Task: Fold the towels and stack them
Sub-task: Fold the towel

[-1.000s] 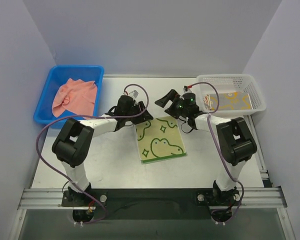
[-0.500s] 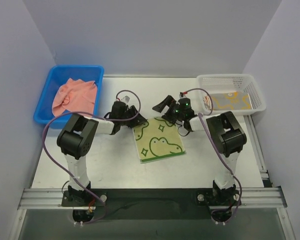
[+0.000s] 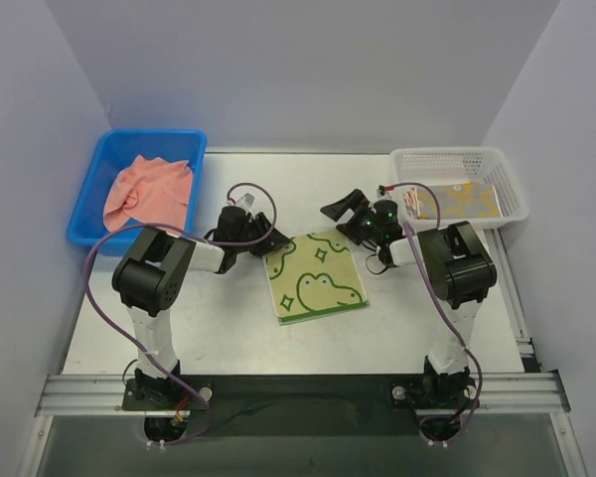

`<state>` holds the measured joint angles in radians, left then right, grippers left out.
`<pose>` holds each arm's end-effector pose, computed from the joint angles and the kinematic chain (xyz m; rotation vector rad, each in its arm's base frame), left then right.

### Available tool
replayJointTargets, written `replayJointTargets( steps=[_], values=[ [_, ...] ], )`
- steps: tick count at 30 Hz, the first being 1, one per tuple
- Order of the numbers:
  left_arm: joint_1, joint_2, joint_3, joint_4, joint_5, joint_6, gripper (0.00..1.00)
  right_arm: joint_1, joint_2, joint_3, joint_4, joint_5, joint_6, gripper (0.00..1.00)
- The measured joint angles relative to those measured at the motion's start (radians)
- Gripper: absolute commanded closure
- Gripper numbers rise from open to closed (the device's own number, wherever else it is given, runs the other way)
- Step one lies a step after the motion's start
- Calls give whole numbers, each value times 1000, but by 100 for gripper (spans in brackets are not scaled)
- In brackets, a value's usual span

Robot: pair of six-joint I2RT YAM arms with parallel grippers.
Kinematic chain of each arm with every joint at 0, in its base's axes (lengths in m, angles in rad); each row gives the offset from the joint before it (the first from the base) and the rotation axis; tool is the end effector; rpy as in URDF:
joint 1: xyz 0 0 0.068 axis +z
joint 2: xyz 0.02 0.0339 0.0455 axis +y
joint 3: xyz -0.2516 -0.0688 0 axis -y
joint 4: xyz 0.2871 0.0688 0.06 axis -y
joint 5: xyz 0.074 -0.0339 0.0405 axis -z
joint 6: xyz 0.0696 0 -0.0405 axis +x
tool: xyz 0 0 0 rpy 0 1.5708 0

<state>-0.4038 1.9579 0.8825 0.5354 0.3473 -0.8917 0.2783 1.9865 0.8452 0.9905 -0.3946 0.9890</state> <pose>0.3805 -0.1883 0.0507 -0.3307 2.2662 -1.0978 0.4084 0.1445 0.0869 0.3471 1.8529 1.2448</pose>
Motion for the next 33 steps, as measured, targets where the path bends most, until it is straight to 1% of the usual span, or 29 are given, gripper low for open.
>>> replayJointTargets(
  steps=[6,11,16,20,23,24,30,33],
  values=[
    [1,0,0,-2,13,1,54,2,-51,12,-86,22,-37,0],
    [1,0,0,-3,18,1,55,60,-83,71,-113,15,-47,0],
    [1,0,0,-4,20,2,55,151,-53,157,-85,-24,-40,0],
    [1,0,0,-4,20,4,55,198,17,164,-48,-38,-19,0],
    [1,0,0,-4,21,5,55,198,82,142,-46,-35,-9,0],
    [2,0,0,-4,21,5,55,192,93,127,-12,-42,2,0],
    [2,0,-2,-3,20,5,55,151,90,74,68,-37,12,0],
    [3,0,-9,7,21,4,55,105,83,30,127,-37,36,0]
  ],
)
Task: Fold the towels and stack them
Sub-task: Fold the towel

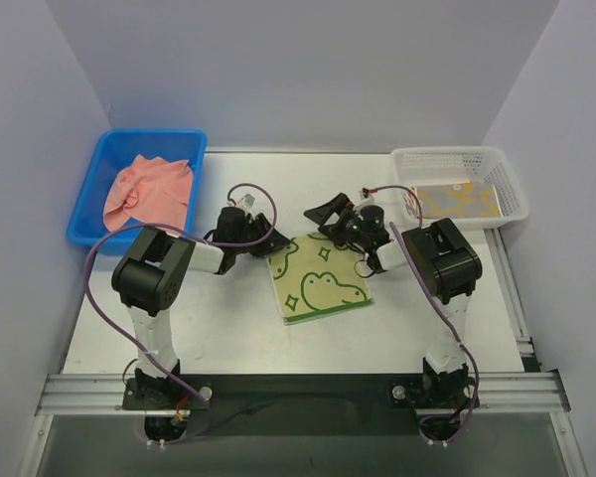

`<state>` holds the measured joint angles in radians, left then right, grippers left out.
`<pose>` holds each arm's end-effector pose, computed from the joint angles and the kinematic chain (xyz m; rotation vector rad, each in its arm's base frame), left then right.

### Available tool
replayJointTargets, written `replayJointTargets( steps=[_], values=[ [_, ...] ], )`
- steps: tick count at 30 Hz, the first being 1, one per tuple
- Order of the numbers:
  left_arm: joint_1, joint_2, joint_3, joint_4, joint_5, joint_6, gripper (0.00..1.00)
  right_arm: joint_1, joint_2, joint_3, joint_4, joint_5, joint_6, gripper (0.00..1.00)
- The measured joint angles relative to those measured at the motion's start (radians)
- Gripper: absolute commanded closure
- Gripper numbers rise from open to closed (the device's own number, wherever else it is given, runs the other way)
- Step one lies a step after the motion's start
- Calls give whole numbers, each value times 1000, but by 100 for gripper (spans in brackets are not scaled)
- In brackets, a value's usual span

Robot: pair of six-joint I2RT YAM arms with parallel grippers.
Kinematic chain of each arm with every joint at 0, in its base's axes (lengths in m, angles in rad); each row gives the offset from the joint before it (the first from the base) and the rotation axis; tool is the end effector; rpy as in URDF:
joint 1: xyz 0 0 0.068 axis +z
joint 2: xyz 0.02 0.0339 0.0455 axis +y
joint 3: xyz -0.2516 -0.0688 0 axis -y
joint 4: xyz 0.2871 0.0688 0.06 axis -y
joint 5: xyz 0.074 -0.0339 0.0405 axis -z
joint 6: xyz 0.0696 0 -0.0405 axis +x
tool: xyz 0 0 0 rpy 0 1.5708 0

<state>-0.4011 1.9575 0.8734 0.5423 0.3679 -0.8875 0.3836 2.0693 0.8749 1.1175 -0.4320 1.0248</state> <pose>0.3780 -0.1875 0.0492 -0.3166 2.2725 -1.1142 0.3957 0.1911 0.0790 0.2214 1.8335 1.3875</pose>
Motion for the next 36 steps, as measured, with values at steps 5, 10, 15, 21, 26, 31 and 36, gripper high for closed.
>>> replayJointTargets(
  steps=[5,10,15,21,26,31,36],
  values=[
    [0,-9,-14,7,0,0,55,-80,-11,-53,72,6,42,0],
    [7,-23,-22,-9,-1,7,54,-94,-19,-61,67,23,40,0],
    [31,-68,-24,-92,-21,40,53,-95,-52,-64,5,32,1,0],
    [45,-116,19,-254,-88,105,52,-111,-168,-64,-196,46,-98,0],
    [40,-181,42,-348,-128,143,52,-120,-304,-57,-366,39,-174,7],
    [-2,-258,41,-386,-153,158,61,-114,-417,-50,-509,12,-226,40],
    [-86,-278,-6,-389,-160,165,71,-79,-482,-50,-717,15,-300,57]
  ],
)
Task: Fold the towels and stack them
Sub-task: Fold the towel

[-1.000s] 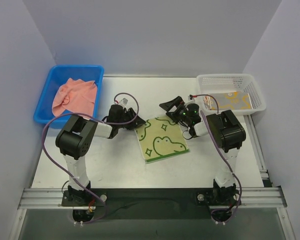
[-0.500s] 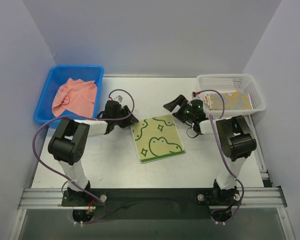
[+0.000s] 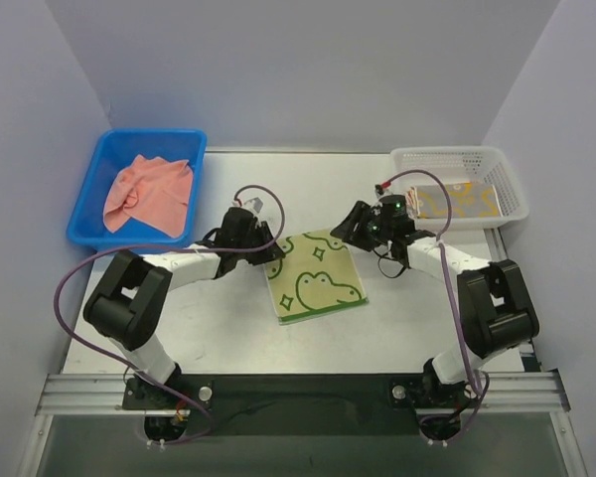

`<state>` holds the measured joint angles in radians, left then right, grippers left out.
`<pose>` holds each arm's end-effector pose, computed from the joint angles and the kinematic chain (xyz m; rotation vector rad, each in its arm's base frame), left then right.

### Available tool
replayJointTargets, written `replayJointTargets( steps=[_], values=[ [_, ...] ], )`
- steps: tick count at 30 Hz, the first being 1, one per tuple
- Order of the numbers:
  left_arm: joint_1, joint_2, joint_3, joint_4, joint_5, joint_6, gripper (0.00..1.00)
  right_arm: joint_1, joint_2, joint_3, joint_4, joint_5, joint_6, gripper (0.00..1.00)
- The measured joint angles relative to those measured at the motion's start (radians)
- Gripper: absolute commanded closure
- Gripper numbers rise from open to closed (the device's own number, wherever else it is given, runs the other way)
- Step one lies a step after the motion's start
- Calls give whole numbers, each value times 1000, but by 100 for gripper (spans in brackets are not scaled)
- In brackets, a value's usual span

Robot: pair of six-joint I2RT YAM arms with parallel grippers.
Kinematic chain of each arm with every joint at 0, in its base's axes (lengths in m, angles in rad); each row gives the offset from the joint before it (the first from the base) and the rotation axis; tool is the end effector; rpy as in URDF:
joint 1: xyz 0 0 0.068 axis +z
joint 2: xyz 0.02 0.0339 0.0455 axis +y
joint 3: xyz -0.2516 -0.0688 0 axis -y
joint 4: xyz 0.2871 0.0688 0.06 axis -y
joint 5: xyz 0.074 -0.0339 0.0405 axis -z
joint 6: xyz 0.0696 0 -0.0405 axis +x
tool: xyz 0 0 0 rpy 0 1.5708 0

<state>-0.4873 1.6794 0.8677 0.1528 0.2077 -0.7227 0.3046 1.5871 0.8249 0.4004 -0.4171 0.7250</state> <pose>0.3474 -0.2003 0.1096 -0.1575 2.3598 -0.8613 0.3750 0.1474 0.1615 0.1338 2.0536 1.0676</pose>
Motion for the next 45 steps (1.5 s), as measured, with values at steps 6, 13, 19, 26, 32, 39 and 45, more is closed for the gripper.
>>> replayJointTargets(
  steps=[6,13,19,26,32,39,45],
  values=[
    [-40,20,-35,-80,-1,21,71,31,-18,-23,-244,-10,-93,63],
    [-46,31,-35,-132,5,48,70,117,-49,-88,-527,-9,-187,65],
    [-111,-11,-40,-220,0,82,66,222,-198,-225,-620,-42,-164,65],
    [-170,-116,-56,-403,-32,133,53,329,-373,-270,-732,-20,-131,64],
    [-163,-226,68,-562,-132,266,27,245,-454,-44,-784,27,-283,61],
    [-106,-189,278,-629,-223,519,32,69,-254,235,-780,34,-531,53],
    [-51,9,380,-682,-203,661,43,31,13,372,-787,-20,-715,54]
  ],
)
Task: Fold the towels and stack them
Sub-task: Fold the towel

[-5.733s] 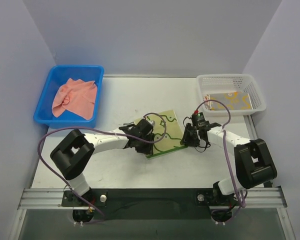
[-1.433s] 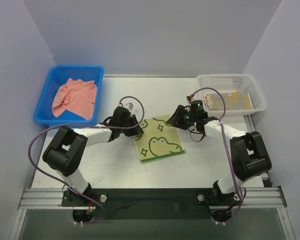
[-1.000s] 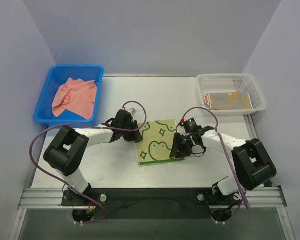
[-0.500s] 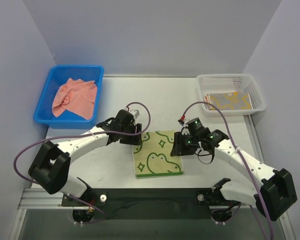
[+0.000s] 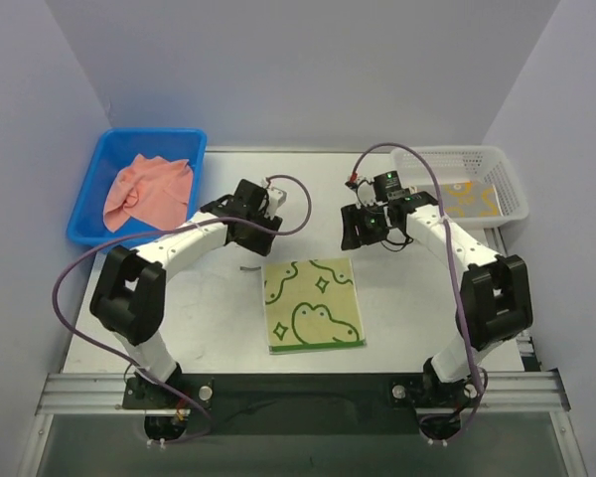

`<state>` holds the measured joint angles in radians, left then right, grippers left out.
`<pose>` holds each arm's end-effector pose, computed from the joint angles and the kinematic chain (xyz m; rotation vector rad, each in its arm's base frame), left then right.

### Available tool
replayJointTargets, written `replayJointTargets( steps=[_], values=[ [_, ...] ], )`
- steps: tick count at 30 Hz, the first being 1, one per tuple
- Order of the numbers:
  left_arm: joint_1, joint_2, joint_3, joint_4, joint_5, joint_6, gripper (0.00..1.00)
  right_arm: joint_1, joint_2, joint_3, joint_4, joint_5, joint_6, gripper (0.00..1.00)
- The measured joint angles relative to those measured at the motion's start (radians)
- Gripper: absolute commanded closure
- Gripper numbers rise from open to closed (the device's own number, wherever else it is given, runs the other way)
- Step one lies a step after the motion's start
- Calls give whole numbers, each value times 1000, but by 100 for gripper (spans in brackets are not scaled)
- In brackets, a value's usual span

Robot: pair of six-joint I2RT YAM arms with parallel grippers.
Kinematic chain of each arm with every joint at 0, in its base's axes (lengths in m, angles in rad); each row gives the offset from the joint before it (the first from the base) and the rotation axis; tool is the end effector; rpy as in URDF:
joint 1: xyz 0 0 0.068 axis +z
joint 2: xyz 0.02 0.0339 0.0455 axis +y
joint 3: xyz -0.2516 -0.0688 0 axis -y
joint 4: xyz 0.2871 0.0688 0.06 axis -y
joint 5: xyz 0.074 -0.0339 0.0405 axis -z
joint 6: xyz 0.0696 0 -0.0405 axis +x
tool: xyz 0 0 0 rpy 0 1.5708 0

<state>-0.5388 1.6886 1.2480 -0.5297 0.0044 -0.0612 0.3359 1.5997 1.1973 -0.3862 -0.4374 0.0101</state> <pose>0.3569 -0.2137 0.1767 0.6069 2.4858 -0.2395 0.3788 0.1635 0.2105 -0.5957 2.2918 0.6836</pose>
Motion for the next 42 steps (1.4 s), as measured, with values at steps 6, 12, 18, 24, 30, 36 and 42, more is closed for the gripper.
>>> replayJointTargets(
  steps=[6,12,18,24,30,36,42],
  values=[
    [26,151,42,-47,60,66,49,-11,163,68,-19,-37,-113,56],
    [46,193,49,-61,136,85,49,-15,246,133,-33,-48,-185,56],
    [51,200,49,-71,183,100,50,-16,316,168,-43,-57,-226,56],
    [50,236,58,-97,194,108,63,-16,359,180,-63,-64,-246,59],
    [50,254,81,-112,195,115,65,-15,400,200,-78,-56,-256,61],
    [42,260,90,-121,195,124,67,-8,428,216,-106,-35,-271,62],
    [38,261,92,-124,195,126,68,12,445,242,-129,-5,-296,62]
  ],
)
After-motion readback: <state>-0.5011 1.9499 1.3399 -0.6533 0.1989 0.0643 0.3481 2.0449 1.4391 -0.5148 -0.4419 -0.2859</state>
